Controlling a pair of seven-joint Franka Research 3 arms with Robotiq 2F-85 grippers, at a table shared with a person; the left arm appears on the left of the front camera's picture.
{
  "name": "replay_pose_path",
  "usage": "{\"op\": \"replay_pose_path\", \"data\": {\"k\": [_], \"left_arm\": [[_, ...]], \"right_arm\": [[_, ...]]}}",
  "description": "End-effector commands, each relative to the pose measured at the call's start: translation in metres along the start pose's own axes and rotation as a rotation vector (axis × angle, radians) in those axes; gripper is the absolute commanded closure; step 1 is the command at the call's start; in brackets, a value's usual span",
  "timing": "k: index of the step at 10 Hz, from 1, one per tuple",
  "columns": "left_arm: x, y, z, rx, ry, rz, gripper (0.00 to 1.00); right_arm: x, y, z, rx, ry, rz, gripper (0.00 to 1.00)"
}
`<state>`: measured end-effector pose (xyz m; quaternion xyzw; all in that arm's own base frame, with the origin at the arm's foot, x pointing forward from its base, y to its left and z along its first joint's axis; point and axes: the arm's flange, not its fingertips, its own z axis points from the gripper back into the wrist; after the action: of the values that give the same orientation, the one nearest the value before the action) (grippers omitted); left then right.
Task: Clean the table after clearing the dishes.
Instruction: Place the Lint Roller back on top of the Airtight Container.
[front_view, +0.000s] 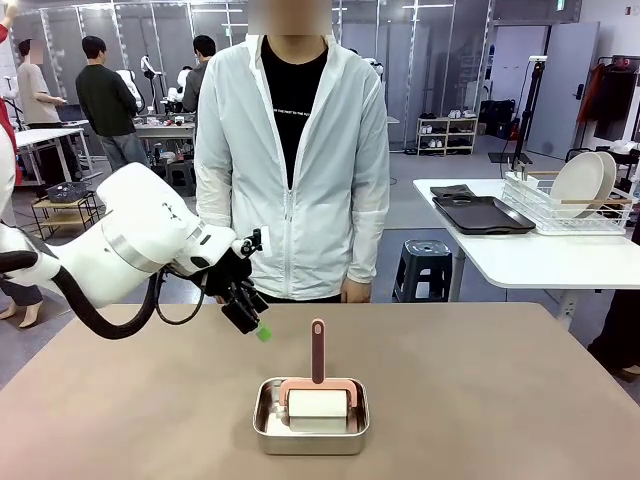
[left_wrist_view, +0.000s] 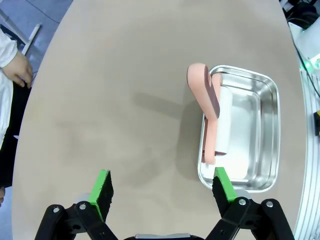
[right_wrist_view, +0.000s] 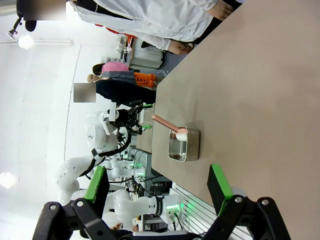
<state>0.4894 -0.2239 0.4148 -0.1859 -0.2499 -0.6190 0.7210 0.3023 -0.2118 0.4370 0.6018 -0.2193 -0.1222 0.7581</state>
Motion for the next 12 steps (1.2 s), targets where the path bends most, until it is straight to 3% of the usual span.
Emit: {"op": "replay_pose_path", "data": {"k": [1,12], "left_arm": [[0.0089,0.0036,-0.0095,-0.006,-0.021,0.0,0.0],[0.0089,0.0036,-0.0095,-0.006,-0.021,0.0,0.0]], "right_arm": [[-0.0003,0.0031,-0.0006,0.007,-0.002,0.007,0.0],[-0.0003,0.0031,-0.0006,0.007,-0.002,0.007,0.0]]}}
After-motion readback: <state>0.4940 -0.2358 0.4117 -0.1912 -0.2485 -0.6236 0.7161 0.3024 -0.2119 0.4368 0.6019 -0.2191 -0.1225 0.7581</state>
